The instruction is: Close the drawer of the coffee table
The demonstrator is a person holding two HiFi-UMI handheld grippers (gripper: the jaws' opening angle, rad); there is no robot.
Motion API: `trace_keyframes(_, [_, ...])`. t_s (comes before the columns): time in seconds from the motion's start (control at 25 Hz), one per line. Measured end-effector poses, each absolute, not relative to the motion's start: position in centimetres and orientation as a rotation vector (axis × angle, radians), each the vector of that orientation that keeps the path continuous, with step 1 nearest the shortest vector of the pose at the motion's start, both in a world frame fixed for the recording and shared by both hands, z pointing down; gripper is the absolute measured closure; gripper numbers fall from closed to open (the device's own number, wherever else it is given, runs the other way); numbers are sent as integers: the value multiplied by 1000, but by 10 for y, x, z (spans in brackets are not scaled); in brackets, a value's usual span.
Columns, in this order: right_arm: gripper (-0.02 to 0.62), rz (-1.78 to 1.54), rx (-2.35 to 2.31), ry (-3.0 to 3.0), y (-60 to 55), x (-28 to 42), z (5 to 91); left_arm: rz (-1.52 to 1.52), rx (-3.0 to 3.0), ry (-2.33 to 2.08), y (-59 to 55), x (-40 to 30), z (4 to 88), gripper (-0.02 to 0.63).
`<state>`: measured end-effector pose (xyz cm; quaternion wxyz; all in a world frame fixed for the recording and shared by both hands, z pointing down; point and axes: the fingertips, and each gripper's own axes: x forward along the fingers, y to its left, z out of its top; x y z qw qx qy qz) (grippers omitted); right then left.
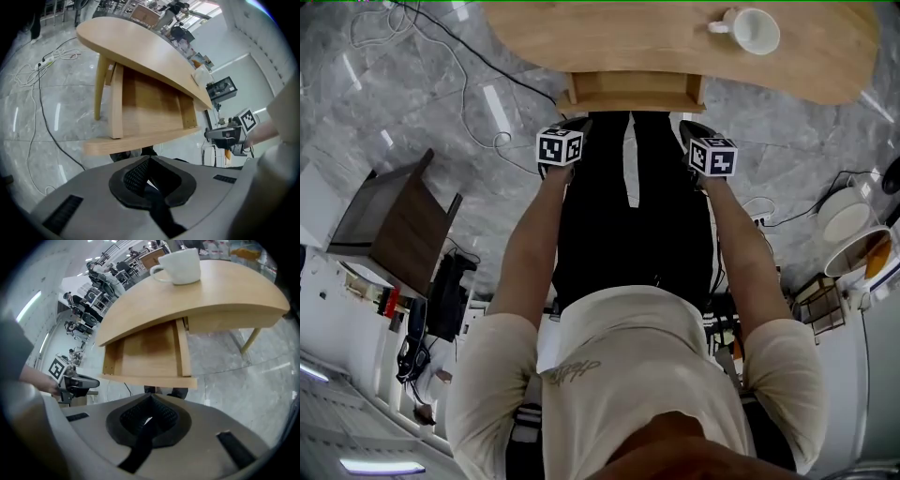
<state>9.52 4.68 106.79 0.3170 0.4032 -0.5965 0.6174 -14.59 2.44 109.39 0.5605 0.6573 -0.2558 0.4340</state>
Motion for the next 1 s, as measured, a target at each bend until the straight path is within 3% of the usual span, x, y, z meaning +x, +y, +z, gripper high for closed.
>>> trace_keyframes(0.36, [600,1662,1151,-1542,45,80,1122,901,1493,-737,11,-157,1137,601])
trace_keyframes(1.0, [601,1613,1061,-1600,20,80,1101,891,1506,-711,-3,-149,1118,601])
